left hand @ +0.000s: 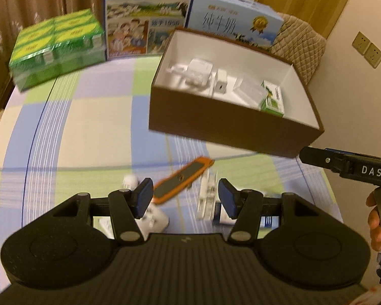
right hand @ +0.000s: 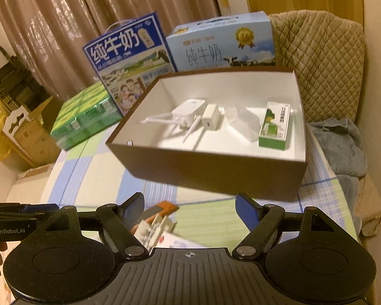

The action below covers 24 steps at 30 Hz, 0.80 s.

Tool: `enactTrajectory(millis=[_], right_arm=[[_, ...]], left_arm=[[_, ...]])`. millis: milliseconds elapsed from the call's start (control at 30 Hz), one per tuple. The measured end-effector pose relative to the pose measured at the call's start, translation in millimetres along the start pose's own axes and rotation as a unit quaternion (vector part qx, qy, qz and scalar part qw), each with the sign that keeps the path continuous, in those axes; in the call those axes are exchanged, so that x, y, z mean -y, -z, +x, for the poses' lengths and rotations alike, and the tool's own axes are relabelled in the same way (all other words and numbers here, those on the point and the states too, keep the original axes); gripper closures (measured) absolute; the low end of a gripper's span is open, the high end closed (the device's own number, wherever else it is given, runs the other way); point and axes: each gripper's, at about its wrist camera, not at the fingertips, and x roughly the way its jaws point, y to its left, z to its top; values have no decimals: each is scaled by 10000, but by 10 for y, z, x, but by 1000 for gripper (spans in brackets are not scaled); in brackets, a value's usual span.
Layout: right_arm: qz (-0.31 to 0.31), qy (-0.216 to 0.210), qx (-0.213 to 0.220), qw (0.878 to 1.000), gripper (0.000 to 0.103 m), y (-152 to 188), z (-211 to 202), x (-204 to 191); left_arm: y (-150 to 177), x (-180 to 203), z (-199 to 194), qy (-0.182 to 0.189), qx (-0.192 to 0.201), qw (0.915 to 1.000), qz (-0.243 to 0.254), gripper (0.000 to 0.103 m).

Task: Organize rigid objects
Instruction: 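Move both tools back from the brown box toward the items on the table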

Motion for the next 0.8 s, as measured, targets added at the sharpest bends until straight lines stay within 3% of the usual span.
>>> enactTrajectory(millis=[433,800], right_arm=[[-24,-56,-442,9990,27,426,49,-107],[-109,-127,-773,9969,27,680,131,-195]], left_arm=[[557,-237,16,-282,-473,9979,-336,50],[819,-420,33,-510,-680,9947,-586,51]])
